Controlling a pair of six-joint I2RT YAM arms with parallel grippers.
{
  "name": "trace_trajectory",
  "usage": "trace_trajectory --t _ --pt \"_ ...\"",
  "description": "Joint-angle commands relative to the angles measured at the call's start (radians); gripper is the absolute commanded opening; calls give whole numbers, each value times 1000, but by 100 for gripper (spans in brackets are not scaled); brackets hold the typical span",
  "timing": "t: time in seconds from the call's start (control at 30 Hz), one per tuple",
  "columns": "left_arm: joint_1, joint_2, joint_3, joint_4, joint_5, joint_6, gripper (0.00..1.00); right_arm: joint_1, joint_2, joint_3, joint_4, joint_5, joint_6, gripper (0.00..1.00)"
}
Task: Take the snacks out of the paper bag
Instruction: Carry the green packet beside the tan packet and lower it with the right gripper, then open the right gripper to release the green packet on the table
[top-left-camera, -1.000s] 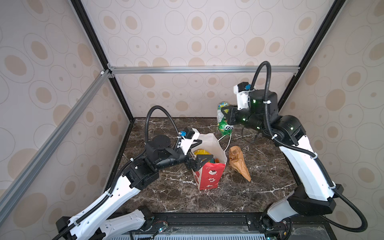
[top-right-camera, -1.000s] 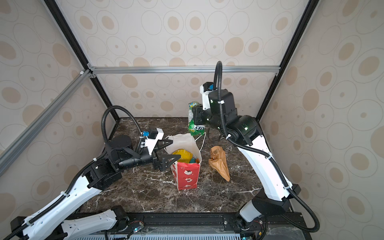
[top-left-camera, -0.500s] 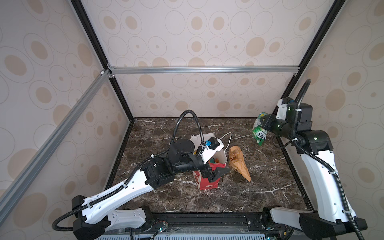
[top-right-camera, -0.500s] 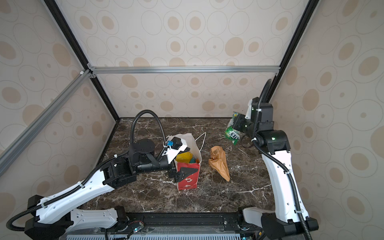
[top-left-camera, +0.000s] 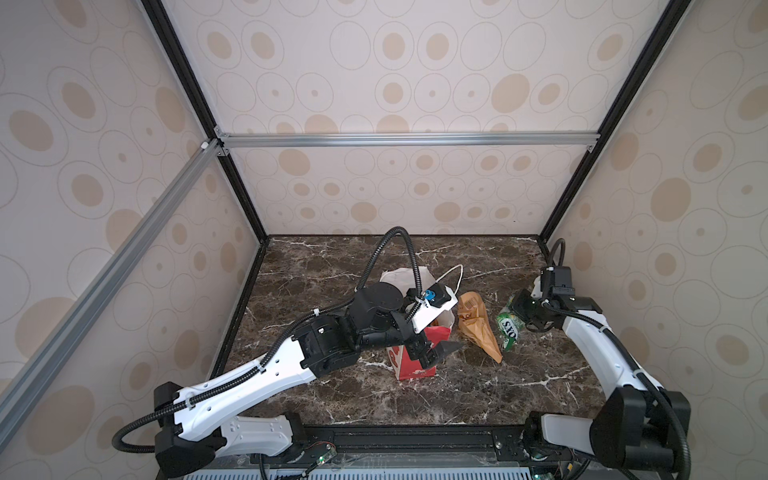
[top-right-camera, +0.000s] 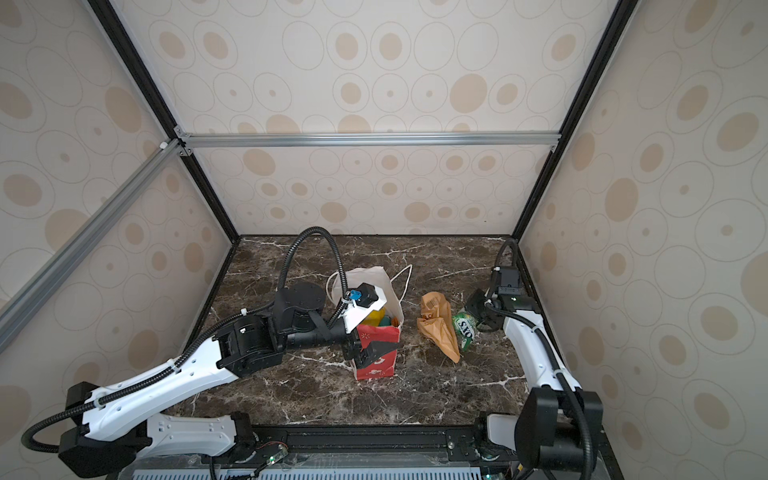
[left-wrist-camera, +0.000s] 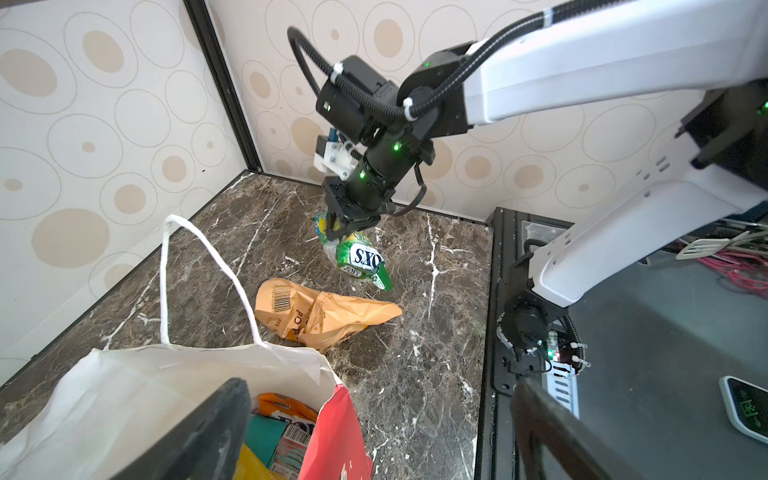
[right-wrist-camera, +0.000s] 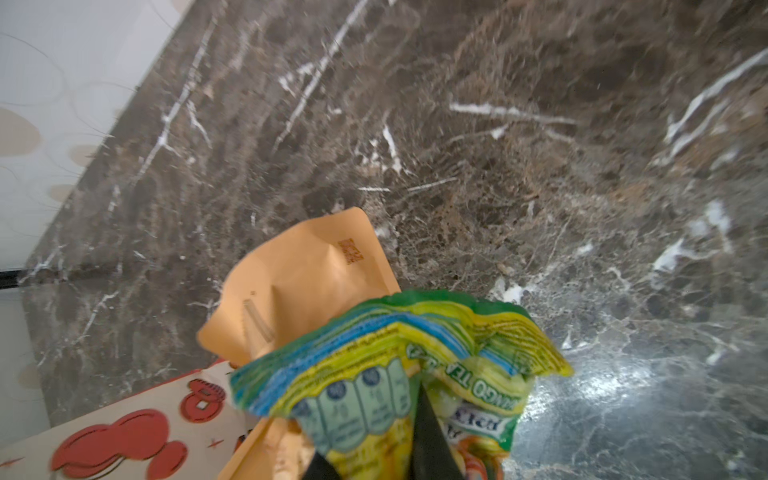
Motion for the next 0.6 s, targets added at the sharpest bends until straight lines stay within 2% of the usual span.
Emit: trace_trajectory --t 0.0,0.13,0.23,0.33,0.57 --pt "-9 10 45 -24 -33 41 98 -5 73 -42 107 -57 -22 0" --pt "-10 25 50 -29 -64 43 98 -5 153 -82 168 -122 -16 3" --pt "-10 33 56 -30 -103 39 98 -5 178 -93 182 -146 -13 20" --pt "-10 32 51 -16 -130 34 98 -5 158 -100 171 -145 -15 30" --pt "-9 24 43 18 -148 30 98 -4 -1 -85 77 -108 -9 68"
